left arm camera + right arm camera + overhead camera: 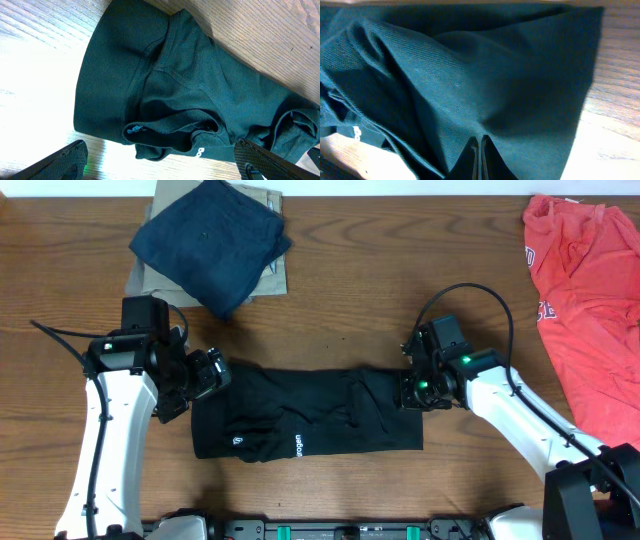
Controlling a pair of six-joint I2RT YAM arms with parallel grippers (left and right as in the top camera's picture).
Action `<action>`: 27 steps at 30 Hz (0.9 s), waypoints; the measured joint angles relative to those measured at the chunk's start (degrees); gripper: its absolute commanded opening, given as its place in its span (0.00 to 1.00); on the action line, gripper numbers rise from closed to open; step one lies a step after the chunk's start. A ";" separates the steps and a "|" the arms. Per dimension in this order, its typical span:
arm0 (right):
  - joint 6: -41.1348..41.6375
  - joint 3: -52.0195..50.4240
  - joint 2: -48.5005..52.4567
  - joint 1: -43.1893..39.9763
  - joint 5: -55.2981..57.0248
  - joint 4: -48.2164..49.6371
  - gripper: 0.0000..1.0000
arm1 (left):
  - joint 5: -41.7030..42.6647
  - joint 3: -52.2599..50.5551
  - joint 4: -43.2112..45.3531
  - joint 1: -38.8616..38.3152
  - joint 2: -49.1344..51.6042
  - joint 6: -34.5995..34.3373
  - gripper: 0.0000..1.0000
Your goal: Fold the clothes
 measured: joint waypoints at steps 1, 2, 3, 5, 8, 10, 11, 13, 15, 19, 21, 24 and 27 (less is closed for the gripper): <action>0.35 0.00 0.00 0.39 -0.02 0.28 0.04 | 0.00 0.00 0.00 0.00 0.00 0.00 0.94; 0.59 0.00 0.00 0.79 -0.11 0.52 0.04 | 0.00 0.00 0.00 0.00 0.00 -0.02 0.94; 0.83 0.00 0.00 1.38 -0.17 0.83 0.04 | 0.00 0.00 0.00 0.00 0.00 -0.02 0.95; 1.22 0.00 0.00 2.27 -0.17 1.27 0.05 | 0.00 0.00 0.00 0.00 0.00 0.00 0.94; 1.53 0.00 0.00 3.28 -0.24 1.73 0.05 | 0.00 0.00 -0.02 0.00 0.00 0.00 0.94; 1.70 0.00 0.00 3.37 -0.33 1.81 0.05 | 0.00 0.00 -0.13 0.00 -0.02 0.00 0.95; 1.70 0.00 0.00 3.37 -0.35 1.81 0.05 | 0.00 0.00 -0.20 0.00 0.00 0.00 0.95; 1.73 0.00 0.22 3.37 -0.37 1.97 0.04 | 0.00 0.00 -0.24 0.00 -0.02 0.00 0.94; 1.73 0.00 1.14 3.37 -0.44 2.32 0.04 | 0.00 0.00 -0.24 0.00 0.00 0.00 0.94; 1.88 0.00 4.02 3.37 -0.66 3.65 0.03 | 0.00 0.00 -0.26 0.00 0.00 0.00 0.94; 1.90 -0.02 5.42 3.37 -1.18 4.39 0.02 | 0.00 0.00 -0.26 0.00 0.00 0.00 0.94; 1.95 -0.04 6.73 3.37 -2.54 5.07 0.01 | 0.00 0.00 -0.31 0.00 -0.02 0.00 0.94; 1.95 -0.04 7.17 3.37 -3.63 5.11 0.01 | 0.00 0.00 -0.28 0.00 0.00 0.00 0.95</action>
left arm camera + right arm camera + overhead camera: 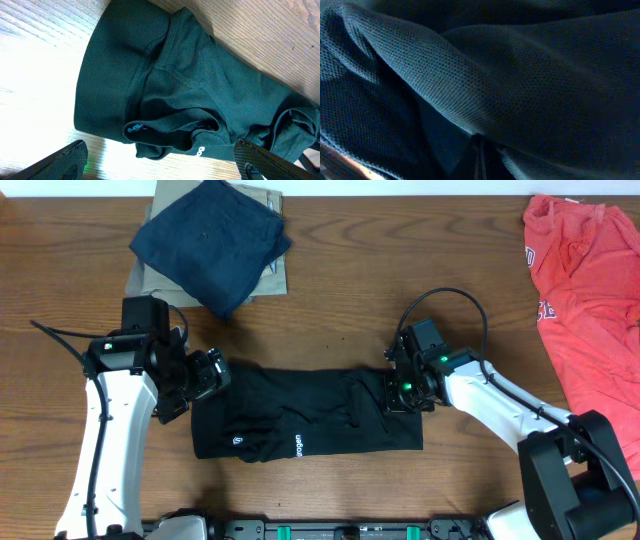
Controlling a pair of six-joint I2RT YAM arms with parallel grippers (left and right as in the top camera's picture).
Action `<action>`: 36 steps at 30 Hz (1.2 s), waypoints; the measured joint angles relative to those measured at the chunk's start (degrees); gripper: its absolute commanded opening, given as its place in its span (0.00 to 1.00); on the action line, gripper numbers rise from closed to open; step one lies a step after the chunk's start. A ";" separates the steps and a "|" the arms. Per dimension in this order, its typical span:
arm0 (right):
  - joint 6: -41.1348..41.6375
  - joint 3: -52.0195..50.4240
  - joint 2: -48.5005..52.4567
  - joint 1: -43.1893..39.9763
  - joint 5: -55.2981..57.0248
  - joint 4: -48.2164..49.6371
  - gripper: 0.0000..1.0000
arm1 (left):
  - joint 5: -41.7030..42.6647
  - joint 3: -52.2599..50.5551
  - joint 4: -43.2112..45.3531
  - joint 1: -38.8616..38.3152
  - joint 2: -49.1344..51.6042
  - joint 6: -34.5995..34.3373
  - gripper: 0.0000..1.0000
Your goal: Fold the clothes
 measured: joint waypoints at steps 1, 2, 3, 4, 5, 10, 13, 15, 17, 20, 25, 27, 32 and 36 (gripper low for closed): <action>0.00 0.00 0.00 0.00 -0.17 0.00 0.02 | 0.00 0.00 -0.02 0.00 0.00 -0.02 0.94; 0.00 0.00 0.00 0.00 -0.33 -0.02 0.02 | 0.00 0.00 0.00 0.00 -0.02 0.00 0.94; 0.00 0.00 0.00 0.00 -0.42 -0.02 0.02 | 0.00 0.00 0.00 0.00 0.00 0.00 0.94; 0.00 0.00 0.00 0.00 -0.52 0.00 0.02 | 0.00 0.00 0.00 0.00 0.00 0.00 0.95; 0.00 0.00 0.00 0.00 -0.72 -0.02 0.02 | 0.00 0.00 0.00 0.00 0.00 0.00 0.94; 0.02 0.02 0.00 0.00 -2.97 -0.02 0.02 | 0.00 0.00 0.00 0.00 0.00 -0.02 0.94; 0.20 0.02 0.00 0.04 -4.39 0.00 0.01 | 0.00 0.00 0.00 0.00 -0.02 -0.02 0.94; 0.24 0.04 0.00 0.24 -5.16 -0.11 0.01 | 0.00 0.00 0.02 0.00 0.00 0.00 0.94; 0.42 0.04 0.00 1.03 -5.55 -0.26 0.02 | 0.00 0.00 0.09 0.00 0.00 0.00 0.94; 1.25 0.07 0.02 3.34 -6.14 -0.37 0.04 | 0.00 0.00 0.11 0.00 -0.02 0.00 0.95; 4.44 0.07 0.02 8.85 -6.64 2.27 0.04 | 0.00 0.00 0.11 0.00 0.00 0.00 0.94; 5.92 0.07 0.02 10.43 -6.80 4.11 0.04 | -0.02 0.00 0.11 0.00 0.00 0.00 0.94; 9.27 0.09 0.02 12.57 -7.30 8.07 0.01 | 0.00 0.00 0.11 0.00 0.00 0.00 0.94; 10.49 0.24 0.02 12.17 -7.65 8.26 0.01 | 0.00 0.00 0.11 0.00 0.00 0.02 0.94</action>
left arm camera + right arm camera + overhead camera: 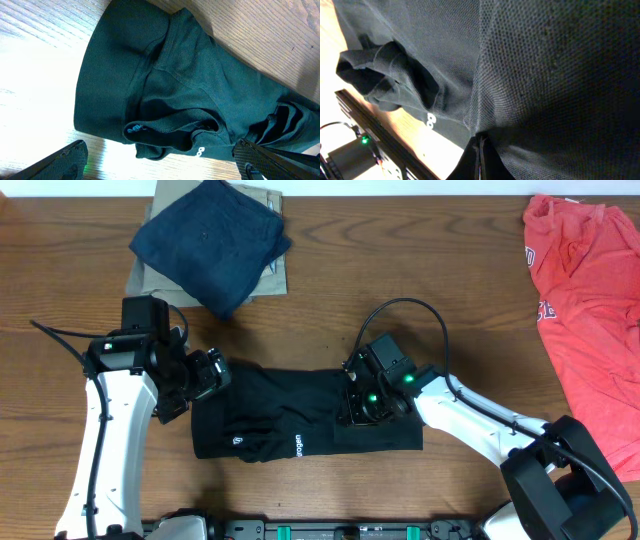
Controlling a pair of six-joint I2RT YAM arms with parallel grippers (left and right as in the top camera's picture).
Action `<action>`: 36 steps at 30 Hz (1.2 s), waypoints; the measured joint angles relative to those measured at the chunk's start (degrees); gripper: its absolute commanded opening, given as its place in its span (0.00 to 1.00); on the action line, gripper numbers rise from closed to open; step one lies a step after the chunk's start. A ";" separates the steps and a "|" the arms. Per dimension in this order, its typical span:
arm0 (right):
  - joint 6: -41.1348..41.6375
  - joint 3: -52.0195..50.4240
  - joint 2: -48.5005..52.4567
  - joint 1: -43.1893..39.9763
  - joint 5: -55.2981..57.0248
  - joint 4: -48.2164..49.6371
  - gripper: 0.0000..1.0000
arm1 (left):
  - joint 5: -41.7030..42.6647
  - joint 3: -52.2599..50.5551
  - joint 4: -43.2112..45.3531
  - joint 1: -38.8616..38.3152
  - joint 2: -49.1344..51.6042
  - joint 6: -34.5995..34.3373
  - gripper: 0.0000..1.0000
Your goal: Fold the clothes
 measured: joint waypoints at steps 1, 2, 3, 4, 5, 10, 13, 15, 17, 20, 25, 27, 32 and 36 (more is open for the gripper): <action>0.02 0.22 0.00 -0.42 -0.13 -0.68 0.01 | 0.00 0.00 0.00 0.00 0.00 0.00 0.95; 0.00 0.50 -0.04 -1.05 -0.50 -1.38 0.01 | 0.00 0.00 -0.02 0.00 0.00 0.00 0.94; -0.09 0.81 -0.17 -1.97 -0.63 -2.01 0.02 | 0.00 0.00 -0.02 0.00 0.00 0.00 0.95; -0.44 1.36 -0.46 -3.30 -0.87 -3.30 0.07 | 0.00 0.00 0.00 0.00 0.00 0.02 0.94; -0.81 1.79 -0.98 -4.79 -0.90 -4.33 0.13 | 0.00 0.00 0.00 0.00 0.00 0.04 0.94; -3.93 4.00 -5.81 -12.61 -1.09 -6.58 0.20 | 0.00 0.00 0.48 0.00 0.00 0.42 0.95; -4.68 4.83 -7.61 -15.17 -0.79 -6.32 0.20 | 0.00 0.00 1.16 0.00 0.00 0.72 0.95; -4.90 4.94 -7.58 -15.32 -0.11 -6.97 0.20 | 0.00 0.00 1.27 0.00 0.00 0.81 0.95; -5.05 4.94 -6.86 -14.84 0.76 -7.93 0.20 | 0.00 0.00 1.27 0.00 0.00 0.83 0.95; -4.83 4.94 -4.87 -13.09 1.64 -7.43 0.19 | 0.00 0.00 1.27 0.00 -0.02 0.83 0.95; -3.54 4.94 0.55 -8.68 2.25 -1.84 0.20 | -0.02 0.00 1.27 0.00 0.00 0.83 0.94; -2.64 4.94 2.51 -7.10 2.40 0.94 0.21 | -0.02 0.00 1.27 0.00 0.00 0.83 0.95; -0.33 4.96 7.61 -4.48 2.56 5.27 0.17 | -0.02 0.00 1.22 0.00 0.00 0.83 0.95; 0.59 5.01 9.90 -4.09 1.53 6.62 0.17 | 0.00 0.00 1.16 0.00 0.00 0.83 0.95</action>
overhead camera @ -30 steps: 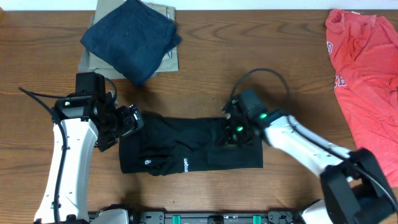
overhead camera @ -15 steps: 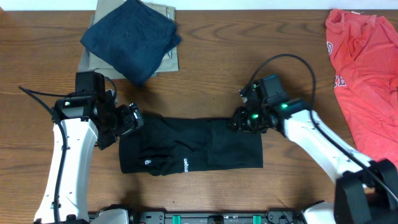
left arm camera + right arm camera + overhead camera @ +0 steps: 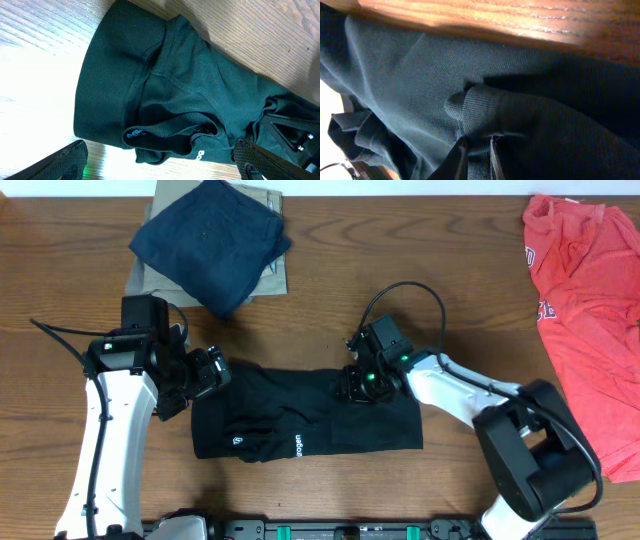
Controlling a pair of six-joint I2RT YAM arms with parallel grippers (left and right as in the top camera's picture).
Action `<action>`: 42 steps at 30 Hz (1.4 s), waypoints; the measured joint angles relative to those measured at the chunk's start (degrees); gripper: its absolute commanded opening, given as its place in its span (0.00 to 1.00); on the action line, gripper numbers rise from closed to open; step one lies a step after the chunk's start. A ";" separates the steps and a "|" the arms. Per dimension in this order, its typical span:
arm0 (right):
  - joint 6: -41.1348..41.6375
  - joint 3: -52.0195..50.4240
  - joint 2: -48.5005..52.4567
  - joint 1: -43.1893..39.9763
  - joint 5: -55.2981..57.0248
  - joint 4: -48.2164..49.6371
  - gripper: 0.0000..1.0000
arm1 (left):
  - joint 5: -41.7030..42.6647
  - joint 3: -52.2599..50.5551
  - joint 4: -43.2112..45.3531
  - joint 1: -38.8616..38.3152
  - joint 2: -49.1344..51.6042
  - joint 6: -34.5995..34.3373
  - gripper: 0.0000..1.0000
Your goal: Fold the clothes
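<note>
A black garment [image 3: 300, 425] lies crumpled lengthwise at the middle of the table, with white lettering near its front edge. My left gripper [image 3: 208, 374] hovers over its left end, open, its fingers [image 3: 62, 160] wide apart with nothing between them. My right gripper [image 3: 352, 385] rests on the garment's upper edge near the middle. Its fingertips [image 3: 461, 150] stand narrowly parted with a small raised fold of the dark fabric [image 3: 475, 107] pinched between them. The right gripper body [image 3: 295, 137] shows at the far end of the garment [image 3: 165, 100] in the left wrist view.
A folded navy cloth [image 3: 210, 240] lies on a tan cloth [image 3: 270, 275] at the back left. A red T-shirt [image 3: 590, 290] is spread at the right edge. Bare wood table [image 3: 400, 270] lies between them.
My right gripper has moved from the garment's middle up to its upper edge. Its fingertips, pressed together before, now stand slightly apart around a fold. The left arm has hardly moved.
My right gripper was shut at the garment's upper right corner. It was then a little further left, then at the garment's middle, and now at the upper edge near the middle. The garment's outline has changed little. My left gripper stayed open at the left end.
</note>
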 measured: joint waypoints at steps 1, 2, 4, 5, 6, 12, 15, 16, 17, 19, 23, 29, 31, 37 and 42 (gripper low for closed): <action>0.17 0.07 -0.02 -0.02 -0.22 0.02 0.21 | 0.00 0.00 -0.04 0.00 0.00 0.00 0.95; 0.28 0.15 -0.02 -0.09 -0.31 0.00 0.26 | 0.00 0.00 -0.09 0.00 0.00 0.00 0.95; 0.22 0.48 -0.31 -0.22 -0.72 -0.46 0.41 | 0.00 0.00 -0.07 0.00 0.00 0.00 0.95; -0.07 0.68 -0.76 -0.46 -0.90 -1.03 0.56 | 0.00 0.00 -0.07 0.00 -0.02 0.00 0.95; -0.52 0.98 -1.60 -0.81 -0.87 -2.01 0.72 | 0.00 0.00 -0.04 0.00 -0.02 0.00 0.95; -4.42 4.26 -10.60 -5.05 -0.15 -9.35 0.99 | 0.00 0.00 -0.11 0.00 0.00 0.13 0.95; -5.79 6.45 -16.70 -7.82 1.68 -13.27 0.99 | -0.98 0.00 -0.17 -0.02 -0.02 0.70 0.95; -6.12 6.91 -18.73 -9.03 2.86 -14.82 0.99 | -1.86 0.00 -0.28 -0.04 -0.02 0.90 0.95; -6.45 7.15 -20.61 -10.25 4.20 -16.33 0.99 | -2.95 0.00 -0.52 -0.04 0.00 1.07 0.95; -6.84 7.39 -24.13 -13.68 8.37 -20.52 0.99 | -5.40 0.00 -1.05 -0.04 -0.02 1.49 0.95; -7.23 7.39 -27.56 -21.20 18.40 -26.93 0.99 | -8.07 0.00 -0.70 -0.04 0.00 1.66 0.95; -7.30 7.37 -27.78 -30.10 32.28 -30.51 0.99 | -10.12 -0.02 3.04 -0.04 -0.02 1.66 0.95; -7.30 7.37 -27.78 -33.11 35.54 -30.93 0.99 | -11.50 -0.02 3.82 -0.04 -0.02 1.66 0.95; -7.28 7.37 -27.78 -44.24 37.03 -31.32 0.99 | -16.28 -0.02 4.59 0.83 -0.02 0.17 0.95; -7.28 7.37 -27.78 -48.26 35.63 -33.90 0.99 | -17.97 -0.04 5.75 3.87 -0.02 -0.09 0.95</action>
